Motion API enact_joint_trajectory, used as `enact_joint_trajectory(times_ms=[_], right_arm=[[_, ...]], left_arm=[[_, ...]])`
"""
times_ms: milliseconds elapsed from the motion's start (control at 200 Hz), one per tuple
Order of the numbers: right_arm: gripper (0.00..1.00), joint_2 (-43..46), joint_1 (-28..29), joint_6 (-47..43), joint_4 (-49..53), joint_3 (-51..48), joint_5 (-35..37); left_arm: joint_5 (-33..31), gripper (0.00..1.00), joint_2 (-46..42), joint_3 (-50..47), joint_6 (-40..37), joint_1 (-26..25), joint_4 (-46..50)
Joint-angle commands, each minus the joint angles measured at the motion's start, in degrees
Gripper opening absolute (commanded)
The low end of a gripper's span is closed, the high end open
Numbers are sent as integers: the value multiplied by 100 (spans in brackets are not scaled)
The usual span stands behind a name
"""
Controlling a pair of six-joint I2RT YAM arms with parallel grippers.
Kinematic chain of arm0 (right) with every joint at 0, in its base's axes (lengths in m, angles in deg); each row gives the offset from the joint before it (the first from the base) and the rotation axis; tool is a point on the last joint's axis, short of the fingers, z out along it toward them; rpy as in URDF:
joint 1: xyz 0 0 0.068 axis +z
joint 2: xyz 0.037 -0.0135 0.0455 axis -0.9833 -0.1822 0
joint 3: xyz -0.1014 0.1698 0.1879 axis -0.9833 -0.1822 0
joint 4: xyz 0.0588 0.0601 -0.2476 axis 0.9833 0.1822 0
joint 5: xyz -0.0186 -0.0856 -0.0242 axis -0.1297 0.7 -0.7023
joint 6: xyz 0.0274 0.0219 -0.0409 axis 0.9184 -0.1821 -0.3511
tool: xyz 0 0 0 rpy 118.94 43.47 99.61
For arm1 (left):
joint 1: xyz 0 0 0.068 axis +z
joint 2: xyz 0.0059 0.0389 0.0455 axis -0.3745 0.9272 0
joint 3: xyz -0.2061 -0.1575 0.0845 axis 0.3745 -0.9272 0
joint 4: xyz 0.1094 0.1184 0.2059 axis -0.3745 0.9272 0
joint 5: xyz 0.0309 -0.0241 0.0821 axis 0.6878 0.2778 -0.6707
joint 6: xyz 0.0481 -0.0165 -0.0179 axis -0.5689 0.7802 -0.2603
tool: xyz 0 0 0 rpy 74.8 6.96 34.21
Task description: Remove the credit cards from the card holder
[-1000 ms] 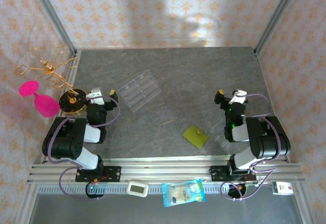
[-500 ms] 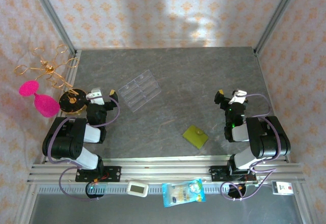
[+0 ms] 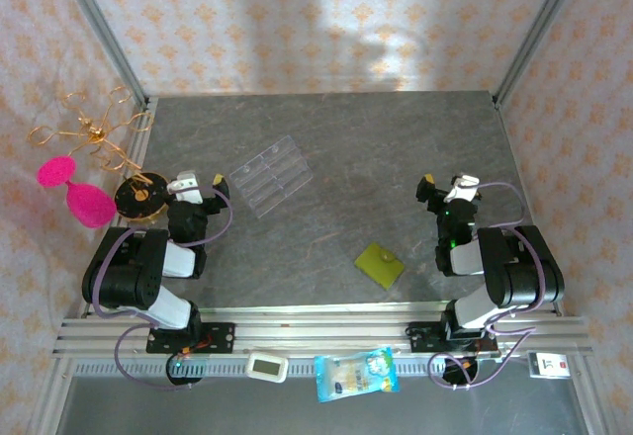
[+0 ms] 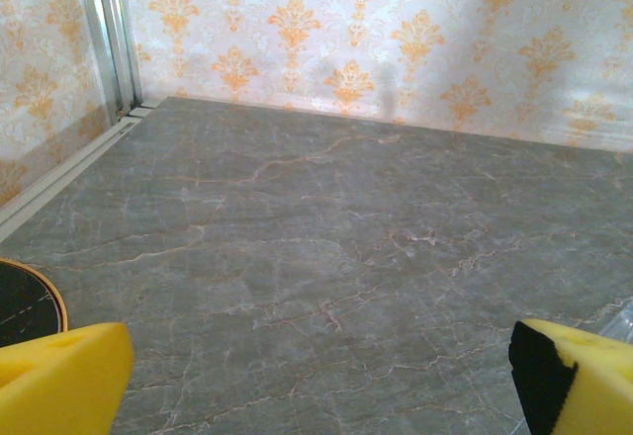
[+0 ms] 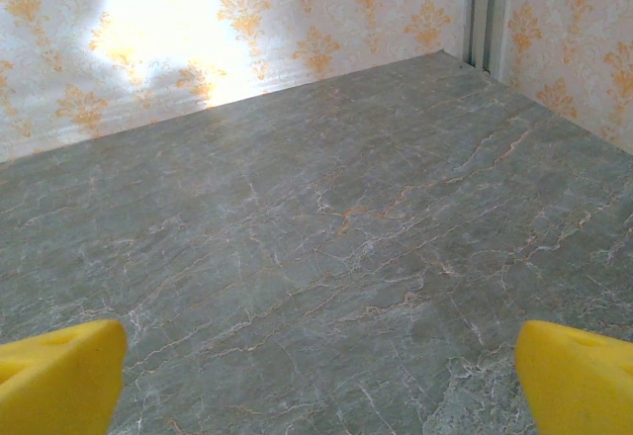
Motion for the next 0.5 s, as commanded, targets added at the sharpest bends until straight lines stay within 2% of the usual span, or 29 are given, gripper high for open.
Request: enact_joint_trajectory(times_ms=[0,95,280,400,446,496], right_arm=[[100,262,16,-67,503,383,117],[100,499,11,-125,1328,774,50],[100,1028,143,54,2012,1002,512],[100,1167,534,33,2478,1396,1449],[100,1152,587,359,2663,1581,1781],[100,1135,575,1261,2962,1790,2161]], left_arm=[[-76,99,-303,-45,-213,-86,-251],[-514,99,-832,-54,-283,-276,225],[-868,99,-1497,209,80,-389,1432],[-998,99,-1934,165,276,-504,1708],[-1107,99,-2139,119,309,-569,1706],[-1132,99,-2369,61,468,-600,1705]])
